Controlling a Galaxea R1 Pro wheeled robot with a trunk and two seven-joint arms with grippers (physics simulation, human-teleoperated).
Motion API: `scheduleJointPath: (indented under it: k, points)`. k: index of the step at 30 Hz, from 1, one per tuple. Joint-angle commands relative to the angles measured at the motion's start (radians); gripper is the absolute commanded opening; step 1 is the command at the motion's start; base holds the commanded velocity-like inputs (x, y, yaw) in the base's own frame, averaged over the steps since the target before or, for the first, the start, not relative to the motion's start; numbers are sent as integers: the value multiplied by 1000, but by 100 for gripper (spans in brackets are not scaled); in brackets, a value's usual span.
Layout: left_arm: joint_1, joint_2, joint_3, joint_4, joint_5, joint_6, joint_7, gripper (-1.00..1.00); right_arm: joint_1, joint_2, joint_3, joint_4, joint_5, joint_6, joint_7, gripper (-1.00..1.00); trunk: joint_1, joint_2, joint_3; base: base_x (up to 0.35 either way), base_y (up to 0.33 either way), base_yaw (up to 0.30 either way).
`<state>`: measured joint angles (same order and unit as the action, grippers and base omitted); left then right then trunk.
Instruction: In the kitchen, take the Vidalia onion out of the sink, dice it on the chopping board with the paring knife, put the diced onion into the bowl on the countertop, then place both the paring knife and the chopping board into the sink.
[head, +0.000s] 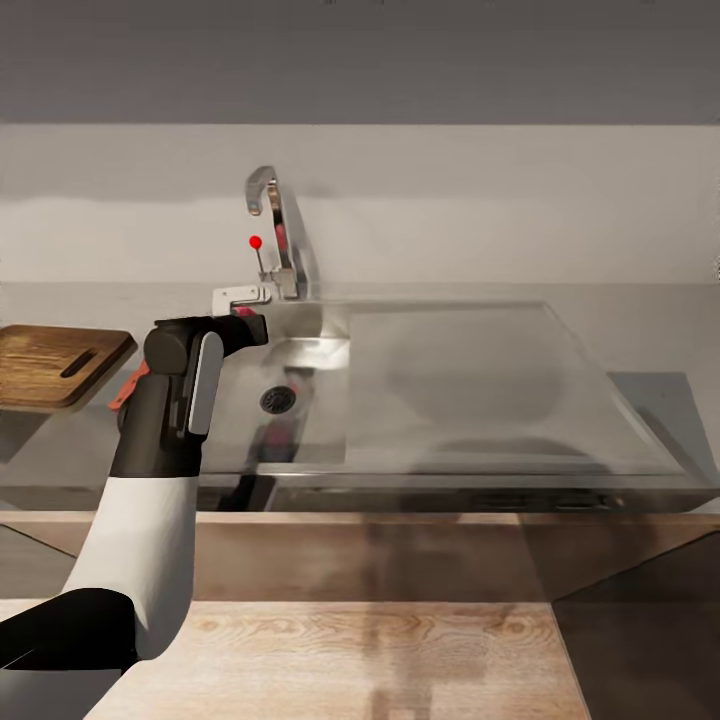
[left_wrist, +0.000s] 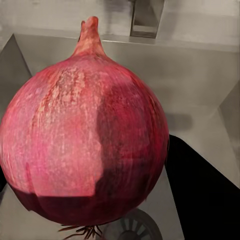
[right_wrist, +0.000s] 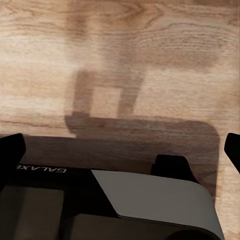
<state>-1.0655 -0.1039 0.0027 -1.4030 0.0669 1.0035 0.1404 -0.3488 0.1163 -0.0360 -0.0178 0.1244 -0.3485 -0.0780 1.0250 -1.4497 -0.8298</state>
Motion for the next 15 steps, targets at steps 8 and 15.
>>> scheduleJointPath:
  k: [8,15]
  points:
    - [-1,0,0,-1,7,4,7,-100,0,0,-4,1,11,-2,-6,100,0,0,12,0,0,0]
    - [-1,0,0,-1,7,3,7,-100,-1,0,-4,1,11,-2,-6,100,0,0,23,0,0,0]
